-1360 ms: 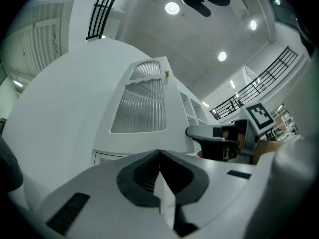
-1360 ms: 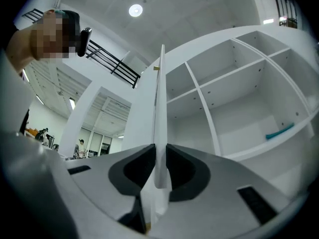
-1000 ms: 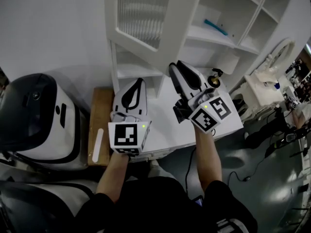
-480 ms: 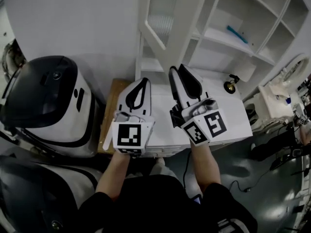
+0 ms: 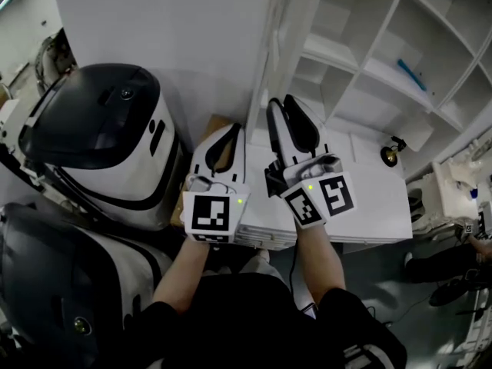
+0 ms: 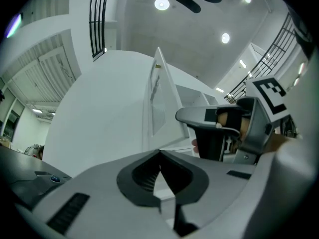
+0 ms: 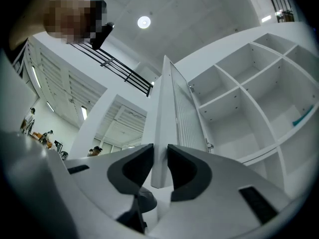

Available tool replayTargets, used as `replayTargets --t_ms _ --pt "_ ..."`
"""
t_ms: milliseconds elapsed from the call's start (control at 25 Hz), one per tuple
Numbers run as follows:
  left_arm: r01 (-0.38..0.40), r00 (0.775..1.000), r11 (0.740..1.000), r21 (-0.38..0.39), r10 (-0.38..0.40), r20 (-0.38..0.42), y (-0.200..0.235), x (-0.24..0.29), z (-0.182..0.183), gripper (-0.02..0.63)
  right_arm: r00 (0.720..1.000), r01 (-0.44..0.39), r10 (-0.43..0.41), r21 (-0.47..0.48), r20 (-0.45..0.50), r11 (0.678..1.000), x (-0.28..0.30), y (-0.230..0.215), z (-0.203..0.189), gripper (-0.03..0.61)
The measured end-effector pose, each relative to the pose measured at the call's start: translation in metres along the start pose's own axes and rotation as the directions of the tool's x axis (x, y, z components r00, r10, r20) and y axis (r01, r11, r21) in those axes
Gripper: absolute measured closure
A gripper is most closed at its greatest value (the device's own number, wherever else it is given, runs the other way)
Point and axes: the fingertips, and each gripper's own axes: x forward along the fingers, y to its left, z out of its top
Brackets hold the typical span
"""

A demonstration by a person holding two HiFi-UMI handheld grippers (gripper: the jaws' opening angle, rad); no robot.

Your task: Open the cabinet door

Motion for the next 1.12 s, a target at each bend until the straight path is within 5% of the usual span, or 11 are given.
replayTargets --t_ms 280,600,1120 --pt "-0.007 0.999 1.000 0.005 0.007 -0.032 0.013 -0.017 -0.007 0.600 1.000 -0.028 0.028 -0.016 0.005 0.999 -0.002 0.026 -0.003 0.476" --pt "0.089 0.994 0.995 -0.048 -0.092 -0.055 -0.019 -0.006 -0.030 0.600 0.992 0.110 -0.109 0.021 -0.063 0.994 -0.049 -0.006 -0.028 0.477" --pt "0.204 0.968 0.968 -0.146 -0.222 -0.118 -0.064 0.008 -0.069 0.600 0.904 0.321 -0.328 -0.071 -0.275 0.944 -0.110 -0.046 -0.099 0.558"
